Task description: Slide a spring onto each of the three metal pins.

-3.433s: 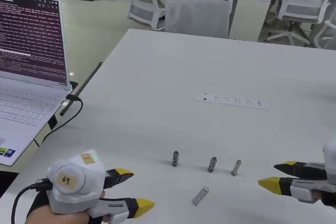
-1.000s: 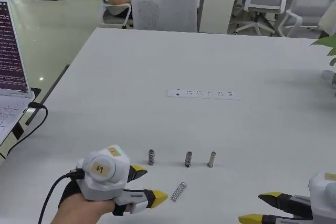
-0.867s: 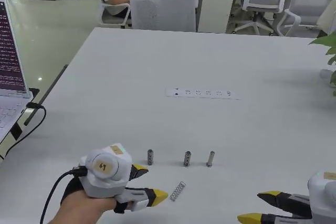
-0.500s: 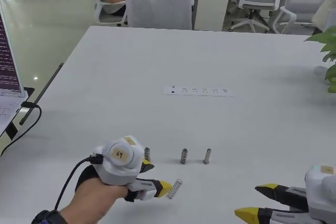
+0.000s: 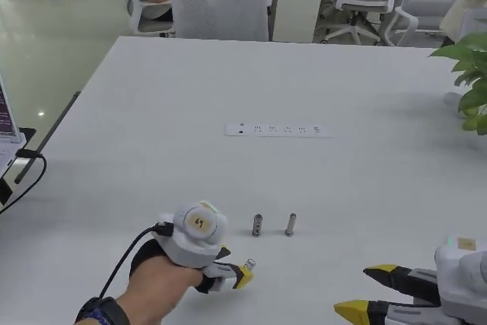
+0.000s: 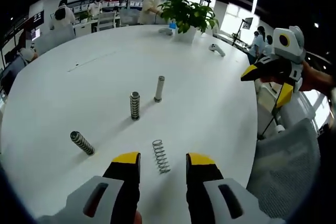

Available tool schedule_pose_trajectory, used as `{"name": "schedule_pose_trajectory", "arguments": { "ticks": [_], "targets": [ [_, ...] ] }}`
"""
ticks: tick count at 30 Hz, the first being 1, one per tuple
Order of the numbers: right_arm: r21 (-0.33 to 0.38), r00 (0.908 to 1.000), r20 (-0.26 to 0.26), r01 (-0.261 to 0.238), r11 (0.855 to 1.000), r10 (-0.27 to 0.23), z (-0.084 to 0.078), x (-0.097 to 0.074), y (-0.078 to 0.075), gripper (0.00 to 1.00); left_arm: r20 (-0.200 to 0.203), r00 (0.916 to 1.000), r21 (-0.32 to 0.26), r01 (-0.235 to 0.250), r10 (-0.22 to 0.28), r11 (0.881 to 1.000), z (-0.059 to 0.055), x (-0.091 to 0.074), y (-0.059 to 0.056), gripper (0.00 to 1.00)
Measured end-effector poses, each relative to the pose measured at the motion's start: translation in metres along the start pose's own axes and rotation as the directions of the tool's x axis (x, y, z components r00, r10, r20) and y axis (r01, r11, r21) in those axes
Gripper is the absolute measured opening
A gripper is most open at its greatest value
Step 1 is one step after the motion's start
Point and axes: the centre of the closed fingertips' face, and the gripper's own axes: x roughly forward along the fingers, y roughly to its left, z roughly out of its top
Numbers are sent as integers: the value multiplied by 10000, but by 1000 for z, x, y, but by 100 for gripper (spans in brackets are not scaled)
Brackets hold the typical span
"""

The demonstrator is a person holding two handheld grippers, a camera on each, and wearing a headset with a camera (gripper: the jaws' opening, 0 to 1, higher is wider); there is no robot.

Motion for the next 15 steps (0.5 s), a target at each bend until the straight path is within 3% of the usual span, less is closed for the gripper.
{"name": "schedule_pose_trajectory", "arguments": {
  "ticks": [15],
  "targets": [
    [94,10000,-44,-41,9999,41,-3,-1,2,55,-1190,9929,-263,-120,88,9996,-19,17,1,15]
  ]
}}
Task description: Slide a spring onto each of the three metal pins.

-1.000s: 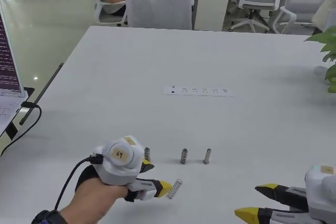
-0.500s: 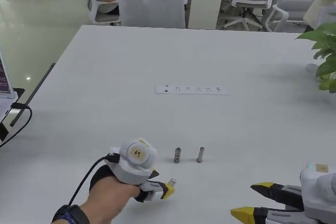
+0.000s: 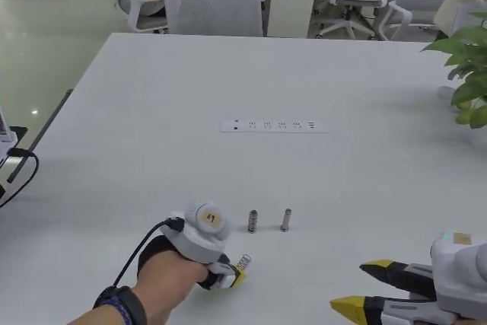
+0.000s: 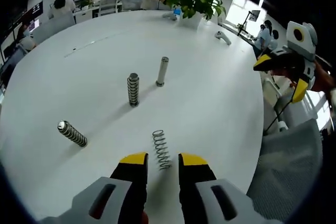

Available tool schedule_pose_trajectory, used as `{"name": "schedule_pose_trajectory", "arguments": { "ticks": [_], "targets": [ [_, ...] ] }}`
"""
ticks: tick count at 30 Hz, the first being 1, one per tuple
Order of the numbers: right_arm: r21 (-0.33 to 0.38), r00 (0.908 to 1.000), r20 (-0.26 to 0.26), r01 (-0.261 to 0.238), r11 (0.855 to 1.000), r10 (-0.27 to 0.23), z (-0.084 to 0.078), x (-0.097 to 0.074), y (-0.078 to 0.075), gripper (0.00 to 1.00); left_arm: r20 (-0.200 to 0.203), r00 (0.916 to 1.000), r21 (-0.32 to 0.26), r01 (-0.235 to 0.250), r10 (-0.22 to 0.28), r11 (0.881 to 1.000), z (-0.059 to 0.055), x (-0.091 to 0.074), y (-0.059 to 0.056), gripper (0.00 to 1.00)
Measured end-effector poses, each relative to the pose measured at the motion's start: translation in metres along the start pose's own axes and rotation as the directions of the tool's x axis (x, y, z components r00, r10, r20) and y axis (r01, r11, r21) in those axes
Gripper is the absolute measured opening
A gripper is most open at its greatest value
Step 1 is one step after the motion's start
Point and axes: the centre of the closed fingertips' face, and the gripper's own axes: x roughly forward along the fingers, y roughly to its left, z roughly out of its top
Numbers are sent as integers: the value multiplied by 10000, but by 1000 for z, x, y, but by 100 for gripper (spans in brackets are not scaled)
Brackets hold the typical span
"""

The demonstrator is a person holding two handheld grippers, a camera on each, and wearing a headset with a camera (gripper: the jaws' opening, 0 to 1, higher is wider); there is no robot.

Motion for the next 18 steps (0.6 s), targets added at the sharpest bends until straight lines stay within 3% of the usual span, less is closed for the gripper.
{"name": "schedule_pose_trajectory", "arguments": {
  "ticks": [14,18],
  "targets": [
    [-9,10000,-99,-6,10000,6,-2,0,2,55,-363,9992,381,-137,150,9992,-6,11,2,8],
    [-50,9999,-149,18,10000,-19,-1,-1,1,55,-291,9993,473,-229,243,9986,-5,13,5,3]
  ]
}}
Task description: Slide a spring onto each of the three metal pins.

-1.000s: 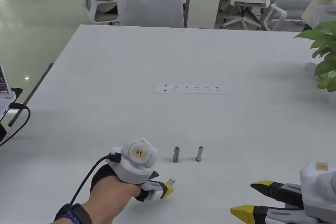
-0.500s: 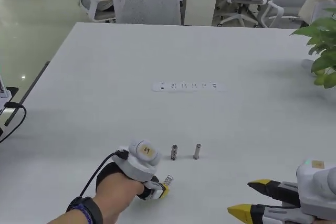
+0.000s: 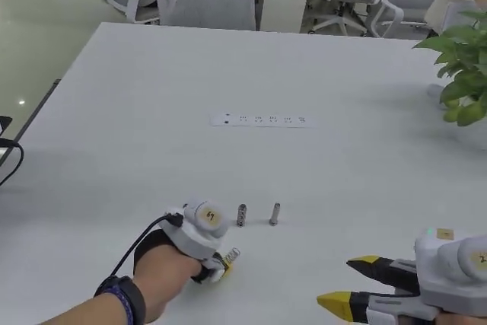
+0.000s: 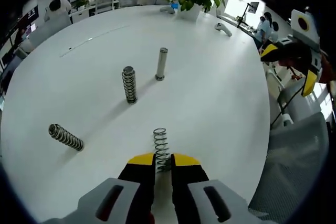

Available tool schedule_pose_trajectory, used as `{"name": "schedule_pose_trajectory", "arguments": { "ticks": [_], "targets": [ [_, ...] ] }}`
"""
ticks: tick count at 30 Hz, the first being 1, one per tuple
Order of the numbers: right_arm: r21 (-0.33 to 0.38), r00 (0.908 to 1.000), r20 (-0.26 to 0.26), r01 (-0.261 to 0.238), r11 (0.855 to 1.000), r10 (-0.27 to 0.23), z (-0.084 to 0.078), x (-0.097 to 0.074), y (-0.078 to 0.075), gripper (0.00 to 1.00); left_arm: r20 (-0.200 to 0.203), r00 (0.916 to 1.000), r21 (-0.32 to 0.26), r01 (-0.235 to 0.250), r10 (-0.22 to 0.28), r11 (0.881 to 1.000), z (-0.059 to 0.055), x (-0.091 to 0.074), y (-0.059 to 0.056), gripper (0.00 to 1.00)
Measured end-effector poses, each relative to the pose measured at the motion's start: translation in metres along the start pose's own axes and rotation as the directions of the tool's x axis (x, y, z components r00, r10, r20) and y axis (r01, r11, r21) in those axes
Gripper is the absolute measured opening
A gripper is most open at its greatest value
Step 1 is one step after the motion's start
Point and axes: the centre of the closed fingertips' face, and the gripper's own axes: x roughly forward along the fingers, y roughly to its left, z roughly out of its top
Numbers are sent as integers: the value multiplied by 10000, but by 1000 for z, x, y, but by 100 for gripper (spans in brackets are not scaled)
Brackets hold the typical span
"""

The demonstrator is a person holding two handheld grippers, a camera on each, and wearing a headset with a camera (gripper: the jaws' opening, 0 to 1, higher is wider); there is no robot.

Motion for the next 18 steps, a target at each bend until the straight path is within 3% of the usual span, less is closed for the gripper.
{"name": "schedule_pose_trajectory", "arguments": {
  "ticks": [8,18],
  "targets": [
    [22,10000,-17,22,10000,-22,0,-1,0,55,-89,9998,736,-186,193,9971,-1,-2,1,2],
    [12,10000,-44,-33,10000,33,1,0,2,55,-79,9998,671,-177,182,9976,-8,-14,5,2]
  ]
}}
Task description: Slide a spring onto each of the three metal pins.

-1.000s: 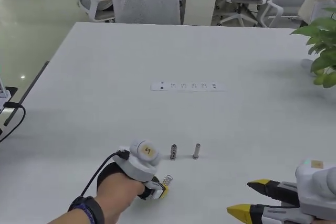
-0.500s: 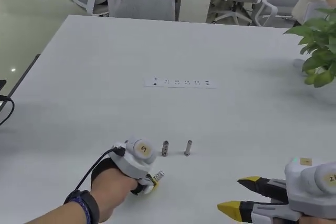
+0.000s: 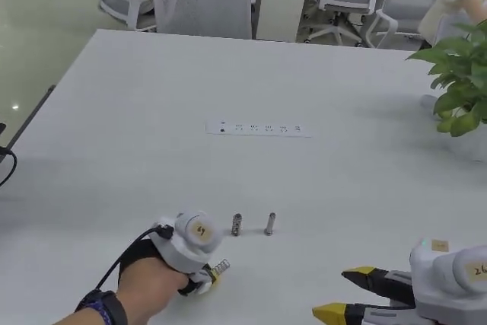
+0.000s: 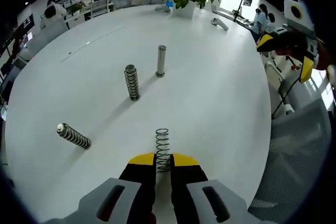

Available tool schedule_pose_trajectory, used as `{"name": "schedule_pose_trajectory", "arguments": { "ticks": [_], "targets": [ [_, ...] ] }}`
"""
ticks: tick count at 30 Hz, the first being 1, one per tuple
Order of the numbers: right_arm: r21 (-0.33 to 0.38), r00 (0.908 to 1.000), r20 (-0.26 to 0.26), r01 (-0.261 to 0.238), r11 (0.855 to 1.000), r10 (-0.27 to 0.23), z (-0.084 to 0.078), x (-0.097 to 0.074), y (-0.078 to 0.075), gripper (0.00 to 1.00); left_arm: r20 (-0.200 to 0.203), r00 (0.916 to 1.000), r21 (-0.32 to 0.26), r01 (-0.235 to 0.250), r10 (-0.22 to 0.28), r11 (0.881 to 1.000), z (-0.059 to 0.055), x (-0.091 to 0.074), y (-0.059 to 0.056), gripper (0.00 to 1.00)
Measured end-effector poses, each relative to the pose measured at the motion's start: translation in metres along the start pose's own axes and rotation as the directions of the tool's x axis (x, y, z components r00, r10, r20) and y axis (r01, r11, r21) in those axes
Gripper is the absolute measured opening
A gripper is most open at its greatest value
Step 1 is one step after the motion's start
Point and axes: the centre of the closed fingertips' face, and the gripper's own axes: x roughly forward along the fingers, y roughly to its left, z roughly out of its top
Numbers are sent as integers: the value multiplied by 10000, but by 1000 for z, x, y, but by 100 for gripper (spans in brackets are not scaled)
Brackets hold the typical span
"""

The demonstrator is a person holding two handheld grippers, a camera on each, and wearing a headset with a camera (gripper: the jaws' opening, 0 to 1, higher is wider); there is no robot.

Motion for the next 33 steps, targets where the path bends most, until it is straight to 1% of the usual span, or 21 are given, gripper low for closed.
{"name": "schedule_pose_trajectory", "arguments": {
  "ticks": [7,13,22,30,33],
  "targets": [
    [-12,10000,11,-57,10000,57,2,1,1,55,111,9999,-141,-85,87,9999,-4,-10,7,2],
    [4,9999,47,-136,9999,136,4,3,3,54,264,9996,-220,-120,126,9997,-6,-21,9,2],
    [-89,9996,8,-276,9996,276,7,7,7,53,411,9990,-409,-173,189,9990,-12,-33,13,2],
    [-213,9994,-15,-353,9991,353,12,9,7,53,634,9977,-386,-230,255,9990,-10,-44,15,2],
    [-241,9993,61,-366,9990,368,16,10,6,53,695,9972,-343,-254,277,9991,-9,-48,16,2]
  ]
}}
